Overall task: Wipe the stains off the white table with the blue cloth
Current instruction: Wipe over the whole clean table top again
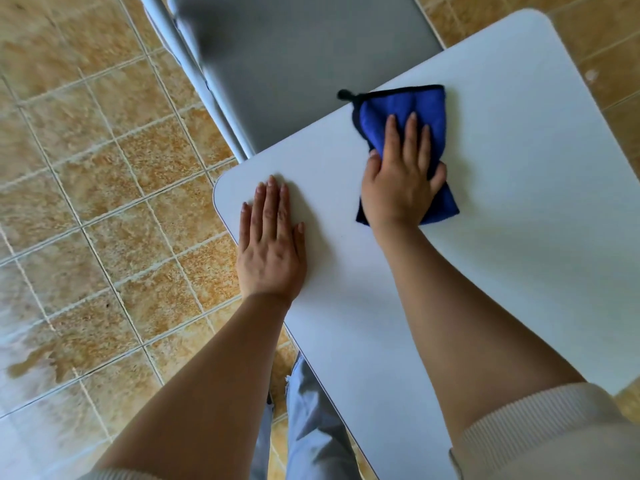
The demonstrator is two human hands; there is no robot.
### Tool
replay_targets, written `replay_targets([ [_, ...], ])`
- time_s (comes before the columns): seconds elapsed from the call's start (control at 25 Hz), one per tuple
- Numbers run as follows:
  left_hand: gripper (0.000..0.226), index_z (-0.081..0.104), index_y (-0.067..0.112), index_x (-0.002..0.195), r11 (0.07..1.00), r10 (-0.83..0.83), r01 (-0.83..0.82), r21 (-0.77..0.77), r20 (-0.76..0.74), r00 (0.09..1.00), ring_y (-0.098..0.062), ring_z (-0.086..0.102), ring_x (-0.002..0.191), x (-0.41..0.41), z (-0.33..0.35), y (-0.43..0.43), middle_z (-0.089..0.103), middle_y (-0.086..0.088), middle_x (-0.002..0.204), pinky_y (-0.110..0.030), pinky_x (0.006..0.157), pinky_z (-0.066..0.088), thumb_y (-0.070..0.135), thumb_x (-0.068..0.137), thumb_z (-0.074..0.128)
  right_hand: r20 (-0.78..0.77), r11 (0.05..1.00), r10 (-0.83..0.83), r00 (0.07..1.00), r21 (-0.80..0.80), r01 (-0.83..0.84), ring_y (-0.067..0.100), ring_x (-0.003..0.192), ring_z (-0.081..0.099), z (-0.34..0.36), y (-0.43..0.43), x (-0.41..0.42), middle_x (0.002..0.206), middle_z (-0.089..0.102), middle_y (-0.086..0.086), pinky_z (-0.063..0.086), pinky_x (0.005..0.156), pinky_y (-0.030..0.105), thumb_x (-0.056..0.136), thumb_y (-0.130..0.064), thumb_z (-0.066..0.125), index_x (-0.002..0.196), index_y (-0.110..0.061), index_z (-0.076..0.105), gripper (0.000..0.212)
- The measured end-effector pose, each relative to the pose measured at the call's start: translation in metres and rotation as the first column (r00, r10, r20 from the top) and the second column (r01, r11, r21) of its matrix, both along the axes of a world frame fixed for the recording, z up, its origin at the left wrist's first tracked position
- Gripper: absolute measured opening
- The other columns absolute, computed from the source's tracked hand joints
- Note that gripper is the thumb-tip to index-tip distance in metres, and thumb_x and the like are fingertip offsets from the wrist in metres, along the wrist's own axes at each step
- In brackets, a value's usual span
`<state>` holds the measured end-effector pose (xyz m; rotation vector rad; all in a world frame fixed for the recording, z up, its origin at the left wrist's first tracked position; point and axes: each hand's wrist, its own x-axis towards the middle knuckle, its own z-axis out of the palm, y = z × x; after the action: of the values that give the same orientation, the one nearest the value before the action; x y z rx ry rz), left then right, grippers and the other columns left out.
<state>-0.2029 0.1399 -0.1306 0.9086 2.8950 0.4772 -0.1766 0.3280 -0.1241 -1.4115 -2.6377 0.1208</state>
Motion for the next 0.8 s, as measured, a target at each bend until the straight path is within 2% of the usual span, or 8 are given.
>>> replay_targets([
  [0.12,0.057,0.024,0.004,0.151,1.000,-0.010,0.010,-0.014,0.010,1.000,-0.020,0.014,0.148,-0.001,0.002,-0.003,0.020,-0.011,0.159,-0.040,0.121,0.010,0.032,0.102,0.029,-0.073,0.990,0.135,0.988,0.057,-0.132,0.020,0.142,0.041,-0.005,-0.038,0.010,0.153,0.045,-0.001,0.035,0.101,0.047,0.094,-0.035,0.049,0.144,-0.028,0.050,0.050],
  [0.28,0.059,0.024,0.004,0.151,0.998,-0.069,0.069,0.000,0.038,0.997,-0.021,0.012,0.148,-0.001,0.005,-0.008,0.019,-0.012,0.159,-0.037,0.121,0.004,0.037,0.102,0.025,-0.050,0.988,0.139,0.989,0.074,-0.135,0.018,0.143,0.038,-0.005,-0.067,0.062,0.155,0.041,-0.002,0.034,0.102,0.045,0.097,-0.036,0.048,0.147,-0.029,0.045,0.050],
  [0.36,0.060,0.021,0.005,0.152,0.999,-0.044,0.045,-0.003,0.050,0.998,-0.020,0.009,0.148,-0.001,0.005,-0.021,0.016,-0.011,0.160,-0.036,0.121,0.000,0.037,0.102,0.026,-0.010,0.994,0.059,0.998,0.087,-0.058,0.018,0.143,0.038,-0.004,-0.069,0.090,0.156,0.040,-0.002,0.034,0.101,0.045,0.097,-0.038,0.048,0.147,-0.029,0.045,0.050],
  [0.44,0.060,0.018,0.006,0.153,0.999,0.029,-0.028,-0.014,0.063,0.998,-0.019,0.005,0.149,-0.005,0.005,-0.040,0.013,-0.010,0.161,-0.034,0.121,-0.003,0.037,0.102,0.027,-0.008,0.993,-0.100,0.995,0.057,0.100,0.019,0.144,0.036,-0.002,-0.066,0.097,0.157,0.039,-0.001,0.034,0.101,0.048,0.097,-0.038,0.046,0.147,-0.028,0.045,0.051],
  [0.52,0.060,0.013,0.009,0.154,0.998,0.051,-0.048,-0.042,0.069,0.996,-0.017,0.001,0.149,-0.012,0.004,-0.056,0.009,-0.008,0.162,-0.034,0.121,-0.005,0.037,0.103,0.025,-0.003,0.972,-0.232,0.973,-0.029,0.231,0.020,0.147,0.029,0.000,-0.063,0.080,0.160,0.033,-0.001,0.031,0.104,0.053,0.098,-0.036,0.043,0.149,-0.028,0.040,0.052],
  [0.6,0.059,0.008,0.012,0.155,0.997,0.040,-0.034,-0.067,0.085,0.996,-0.015,-0.005,0.148,-0.016,0.002,-0.063,0.003,-0.005,0.162,-0.034,0.121,-0.006,0.037,0.103,0.022,0.027,0.962,-0.264,0.964,-0.057,0.266,0.019,0.150,0.022,0.001,-0.062,0.051,0.162,0.027,-0.002,0.026,0.107,0.054,0.099,-0.037,0.039,0.152,-0.029,0.035,0.054],
  [0.68,0.058,0.003,0.014,0.155,0.996,0.053,-0.046,-0.072,0.103,0.993,-0.014,-0.008,0.148,-0.014,0.000,-0.063,-0.002,-0.003,0.162,-0.035,0.121,-0.006,0.037,0.104,0.020,0.013,0.982,-0.177,0.984,-0.067,0.178,0.019,0.149,0.023,0.001,-0.066,0.021,0.162,0.028,-0.001,0.025,0.107,0.052,0.097,-0.037,0.039,0.152,-0.030,0.036,0.055],
  [0.8,0.059,0.000,0.015,0.155,0.994,0.080,-0.070,-0.082,0.118,0.990,-0.014,-0.009,0.148,-0.011,0.000,-0.062,-0.005,-0.002,0.162,-0.035,0.121,-0.005,0.038,0.104,0.018,-0.057,0.998,0.064,0.996,-0.012,-0.065,0.022,0.143,0.038,-0.003,-0.091,-0.008,0.155,0.042,0.001,0.032,0.102,0.051,0.092,-0.036,0.047,0.145,-0.027,0.049,0.053],
])
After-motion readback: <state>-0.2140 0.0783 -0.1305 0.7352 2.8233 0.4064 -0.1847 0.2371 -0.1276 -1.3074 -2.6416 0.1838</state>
